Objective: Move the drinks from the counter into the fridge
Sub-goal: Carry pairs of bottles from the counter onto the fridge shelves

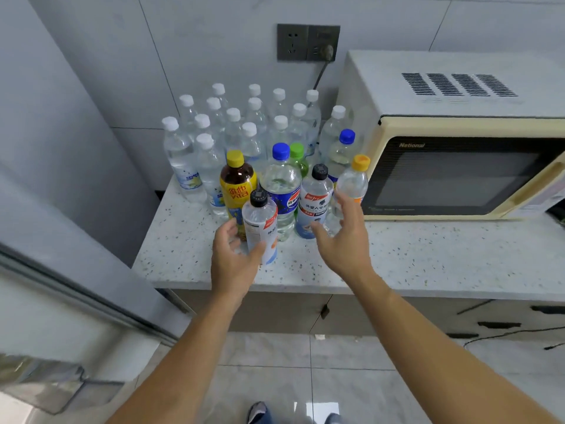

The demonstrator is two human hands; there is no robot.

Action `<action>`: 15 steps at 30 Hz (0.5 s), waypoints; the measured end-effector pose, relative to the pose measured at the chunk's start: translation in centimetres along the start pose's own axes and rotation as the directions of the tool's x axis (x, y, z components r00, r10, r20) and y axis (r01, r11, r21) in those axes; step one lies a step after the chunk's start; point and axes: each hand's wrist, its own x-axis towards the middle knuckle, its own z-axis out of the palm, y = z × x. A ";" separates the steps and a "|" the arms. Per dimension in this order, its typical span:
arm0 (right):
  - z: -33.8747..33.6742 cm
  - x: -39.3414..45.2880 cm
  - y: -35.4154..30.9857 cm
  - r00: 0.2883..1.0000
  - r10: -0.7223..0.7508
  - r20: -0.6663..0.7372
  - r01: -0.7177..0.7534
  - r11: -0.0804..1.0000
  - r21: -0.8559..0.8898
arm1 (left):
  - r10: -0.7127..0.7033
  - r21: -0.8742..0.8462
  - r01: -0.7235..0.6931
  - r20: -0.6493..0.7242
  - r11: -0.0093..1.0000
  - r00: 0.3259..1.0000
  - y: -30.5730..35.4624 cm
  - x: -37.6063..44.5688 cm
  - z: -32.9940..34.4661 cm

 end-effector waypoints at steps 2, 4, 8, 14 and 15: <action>-0.1 2.8 -0.8 0.995 -0.099 0.008 0.100 0.993 -0.067 | 0.010 -0.029 -0.010 -0.006 1.000 1.000 0.5 0.5 0.3; -0.1 5.2 -1.5 0.991 -0.133 0.023 0.135 0.985 -0.105 | 0.020 -0.055 -0.020 -0.003 0.998 1.000 0.8 1.0 0.7; 0.6 7.7 -2.0 0.986 -0.081 0.148 0.101 0.986 -0.132 | 0.028 -0.088 -0.027 0.014 0.996 1.000 0.9 1.9 1.6; 0.8 8.3 -1.6 0.984 -0.044 0.174 0.080 0.976 -0.202 | 0.047 0.011 -0.047 0.001 0.999 0.999 0.6 2.6 2.9; 0.6 8.0 -1.5 0.983 -0.049 0.176 0.085 0.975 -0.204 | 0.043 0.009 -0.043 -0.002 0.999 0.999 0.6 2.7 3.1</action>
